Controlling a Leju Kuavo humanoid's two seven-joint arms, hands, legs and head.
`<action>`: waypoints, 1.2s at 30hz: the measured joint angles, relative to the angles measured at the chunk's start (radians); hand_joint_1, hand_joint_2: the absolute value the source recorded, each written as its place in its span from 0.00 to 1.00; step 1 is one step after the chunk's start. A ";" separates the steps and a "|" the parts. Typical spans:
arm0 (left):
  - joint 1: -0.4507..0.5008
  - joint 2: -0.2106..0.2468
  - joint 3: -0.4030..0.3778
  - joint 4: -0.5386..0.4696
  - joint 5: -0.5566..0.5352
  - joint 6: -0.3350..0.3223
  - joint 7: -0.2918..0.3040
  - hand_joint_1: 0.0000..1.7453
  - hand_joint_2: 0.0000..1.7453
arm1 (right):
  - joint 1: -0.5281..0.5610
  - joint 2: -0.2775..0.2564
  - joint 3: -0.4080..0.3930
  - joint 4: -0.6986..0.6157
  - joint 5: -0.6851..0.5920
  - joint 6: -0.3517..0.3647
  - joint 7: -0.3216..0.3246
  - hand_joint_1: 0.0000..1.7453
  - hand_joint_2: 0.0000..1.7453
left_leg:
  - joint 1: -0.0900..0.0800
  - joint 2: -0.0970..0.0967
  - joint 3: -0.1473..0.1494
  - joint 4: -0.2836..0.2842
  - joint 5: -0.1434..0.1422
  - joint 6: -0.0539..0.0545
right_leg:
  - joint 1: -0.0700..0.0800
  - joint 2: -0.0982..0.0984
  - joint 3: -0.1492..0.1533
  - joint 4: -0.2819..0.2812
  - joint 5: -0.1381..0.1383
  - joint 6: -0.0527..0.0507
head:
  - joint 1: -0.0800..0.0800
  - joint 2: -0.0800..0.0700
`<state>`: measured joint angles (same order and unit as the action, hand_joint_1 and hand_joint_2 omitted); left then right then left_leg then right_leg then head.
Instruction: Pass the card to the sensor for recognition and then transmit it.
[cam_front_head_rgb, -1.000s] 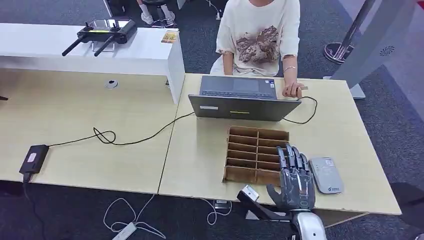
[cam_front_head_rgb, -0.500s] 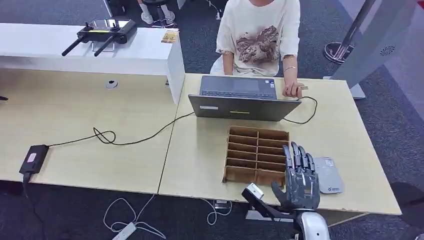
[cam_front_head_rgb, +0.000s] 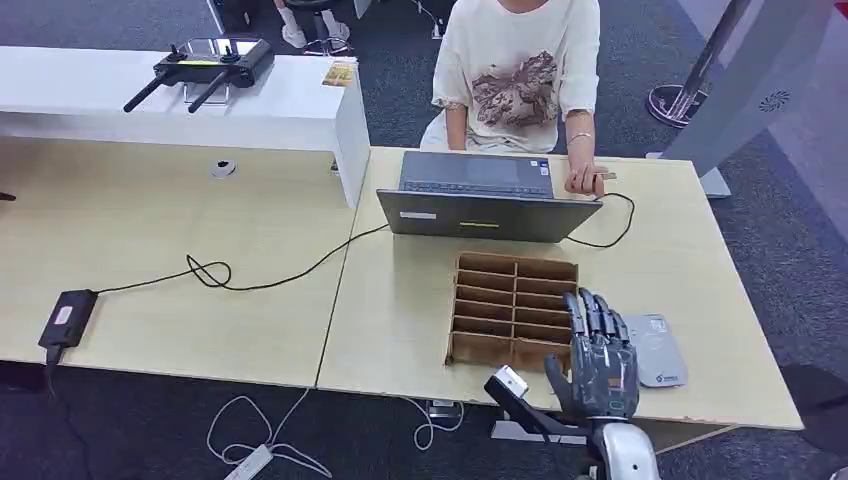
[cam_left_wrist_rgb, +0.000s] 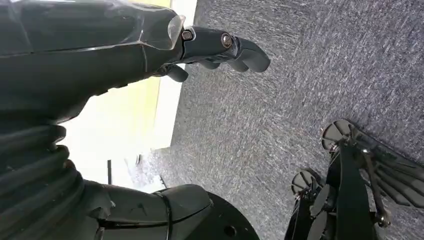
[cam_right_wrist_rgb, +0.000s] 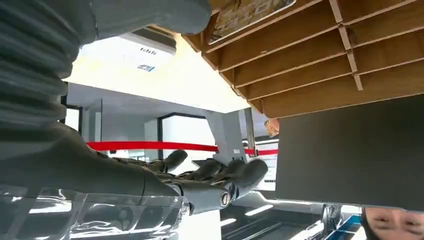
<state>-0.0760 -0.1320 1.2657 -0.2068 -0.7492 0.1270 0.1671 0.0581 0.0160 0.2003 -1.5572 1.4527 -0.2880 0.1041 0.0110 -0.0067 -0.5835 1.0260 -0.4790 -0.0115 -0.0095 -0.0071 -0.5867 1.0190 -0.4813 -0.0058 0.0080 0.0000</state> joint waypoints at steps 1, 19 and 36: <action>0.000 0.000 0.000 0.000 0.000 0.000 0.000 0.00 1.00 | -0.001 0.000 0.000 0.002 0.000 -0.001 0.000 0.31 1.00 | 0.000 0.000 0.000 0.000 0.000 0.000 | 0.000 0.000 0.000 0.000 0.000 0.000 | 0.000 0.000; 0.000 0.003 -0.001 0.000 -0.011 -0.003 0.001 0.00 1.00 | -0.006 0.000 0.005 0.023 0.000 -0.002 -0.003 0.37 1.00 | 0.000 0.000 0.000 0.000 0.000 0.000 | 0.000 0.000 0.000 0.000 0.000 0.000 | 0.000 0.000; -0.001 0.006 -0.007 0.000 -0.030 -0.015 0.003 0.00 1.00 | -0.022 0.000 0.034 0.044 0.017 0.005 -0.007 0.55 1.00 | 0.000 0.000 0.000 0.000 0.000 0.000 | 0.000 0.000 0.000 0.000 0.000 0.000 | 0.000 0.000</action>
<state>-0.0769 -0.1259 1.2589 -0.2068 -0.7794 0.1121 0.1705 0.0358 0.0164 0.2338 -1.5133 1.4694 -0.2827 0.0969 0.0110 -0.0067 -0.5836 1.0260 -0.4790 -0.0115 -0.0095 -0.0071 -0.5867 1.0191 -0.4813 -0.0058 0.0080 0.0000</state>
